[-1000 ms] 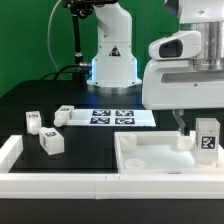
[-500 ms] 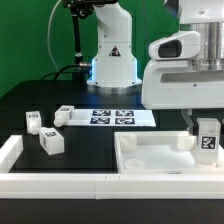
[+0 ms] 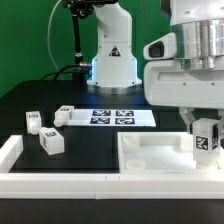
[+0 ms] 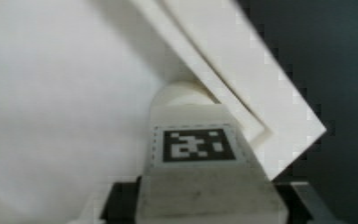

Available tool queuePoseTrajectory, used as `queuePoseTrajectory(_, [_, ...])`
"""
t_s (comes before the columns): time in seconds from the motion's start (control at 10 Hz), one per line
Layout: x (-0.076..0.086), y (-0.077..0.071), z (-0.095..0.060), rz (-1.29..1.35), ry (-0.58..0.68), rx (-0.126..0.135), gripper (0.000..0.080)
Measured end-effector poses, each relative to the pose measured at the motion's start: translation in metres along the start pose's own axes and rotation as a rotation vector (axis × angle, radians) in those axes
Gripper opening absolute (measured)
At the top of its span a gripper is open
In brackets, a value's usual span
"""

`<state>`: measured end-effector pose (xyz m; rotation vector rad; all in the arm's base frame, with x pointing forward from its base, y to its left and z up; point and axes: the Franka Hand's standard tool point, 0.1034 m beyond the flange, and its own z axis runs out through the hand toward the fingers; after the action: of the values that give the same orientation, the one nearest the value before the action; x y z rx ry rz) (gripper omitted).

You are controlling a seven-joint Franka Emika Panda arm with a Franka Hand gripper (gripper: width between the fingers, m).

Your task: Assemble one leg

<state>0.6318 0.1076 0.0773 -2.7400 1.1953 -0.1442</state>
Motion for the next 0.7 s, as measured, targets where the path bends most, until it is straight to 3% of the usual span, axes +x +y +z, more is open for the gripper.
queuePoseTrajectory(0.2, [0.0044,-0.0006,0.0009,0.198,-0.009,0.017,0.0284])
queuePoseTrajectory(0.4, [-0.0015,-0.0028,0.0025,0.372,0.019,0.02,0.0284])
queuePoseTrajectory(0.7, [-0.0021,-0.0041,0.0004,0.291,0.013,0.011,0.0285])
